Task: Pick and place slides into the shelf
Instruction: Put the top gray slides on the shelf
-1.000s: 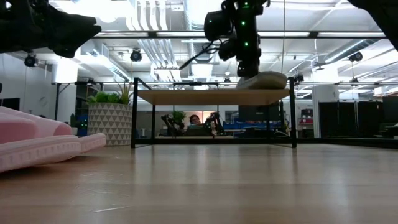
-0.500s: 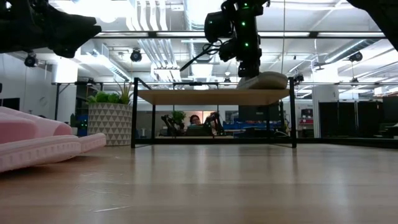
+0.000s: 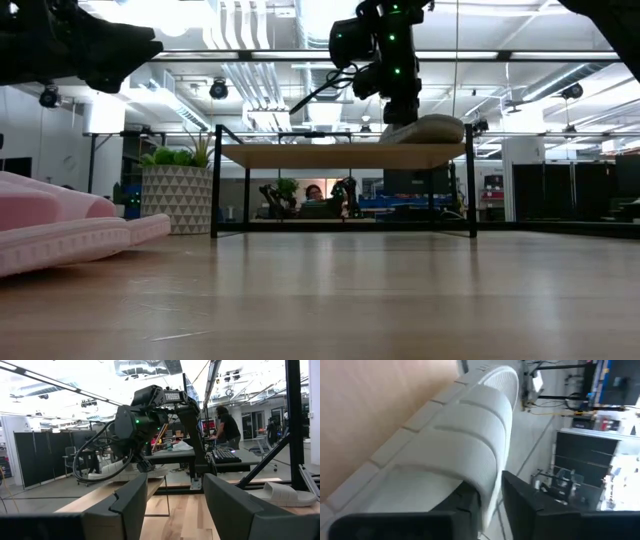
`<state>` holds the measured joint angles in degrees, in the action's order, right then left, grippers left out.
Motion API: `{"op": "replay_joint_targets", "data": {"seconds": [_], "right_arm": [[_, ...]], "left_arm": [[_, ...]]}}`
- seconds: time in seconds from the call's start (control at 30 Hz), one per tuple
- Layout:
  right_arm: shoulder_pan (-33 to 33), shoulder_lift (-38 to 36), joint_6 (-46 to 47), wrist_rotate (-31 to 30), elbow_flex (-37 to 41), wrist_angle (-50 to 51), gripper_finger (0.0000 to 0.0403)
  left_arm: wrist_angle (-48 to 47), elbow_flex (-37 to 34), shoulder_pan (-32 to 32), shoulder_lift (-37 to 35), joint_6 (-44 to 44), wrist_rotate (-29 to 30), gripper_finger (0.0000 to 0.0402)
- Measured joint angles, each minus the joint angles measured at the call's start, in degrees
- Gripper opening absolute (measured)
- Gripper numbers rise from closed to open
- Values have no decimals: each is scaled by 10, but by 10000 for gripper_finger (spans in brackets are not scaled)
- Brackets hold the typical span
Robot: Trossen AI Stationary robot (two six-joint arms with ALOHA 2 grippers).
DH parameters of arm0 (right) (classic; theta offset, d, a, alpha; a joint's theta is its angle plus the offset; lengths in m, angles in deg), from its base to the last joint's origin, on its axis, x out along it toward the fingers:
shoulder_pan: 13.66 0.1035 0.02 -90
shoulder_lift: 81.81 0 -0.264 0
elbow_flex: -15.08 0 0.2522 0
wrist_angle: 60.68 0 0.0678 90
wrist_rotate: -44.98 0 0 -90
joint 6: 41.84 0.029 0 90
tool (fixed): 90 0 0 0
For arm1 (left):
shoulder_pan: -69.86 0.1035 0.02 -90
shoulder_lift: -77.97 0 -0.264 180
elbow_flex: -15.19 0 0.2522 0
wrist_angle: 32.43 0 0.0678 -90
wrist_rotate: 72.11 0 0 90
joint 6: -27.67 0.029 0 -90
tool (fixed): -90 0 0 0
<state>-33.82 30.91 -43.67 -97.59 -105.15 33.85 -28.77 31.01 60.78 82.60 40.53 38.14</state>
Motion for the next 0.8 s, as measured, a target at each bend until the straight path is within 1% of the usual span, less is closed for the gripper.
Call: {"op": "replay_joint_targets", "data": {"seconds": [0.13, 0.37, 0.5, 0.63, 0.7, 0.8], "right_arm": [[0, 0, 0, 29, 0, 0, 110], [2, 0, 3, 31, 0, 33, 156], [9, -3, -16, 31, 0, 54, 164], [14, -15, -48, 37, 0, 53, 161], [16, -24, -67, 53, 0, 46, 159], [18, -46, -97, 99, 0, 20, 157]], "left_arm": [[0, 0, 0, 0, 0, 0, 180], [0, 0, 0, 0, 0, 0, 180], [-3, 0, 0, 0, 0, 0, 180], [-5, 0, 0, 0, 0, 0, 180], [-5, 0, 0, 0, 0, 0, 180], [-5, 0, 0, 0, 0, 0, 180]]}}
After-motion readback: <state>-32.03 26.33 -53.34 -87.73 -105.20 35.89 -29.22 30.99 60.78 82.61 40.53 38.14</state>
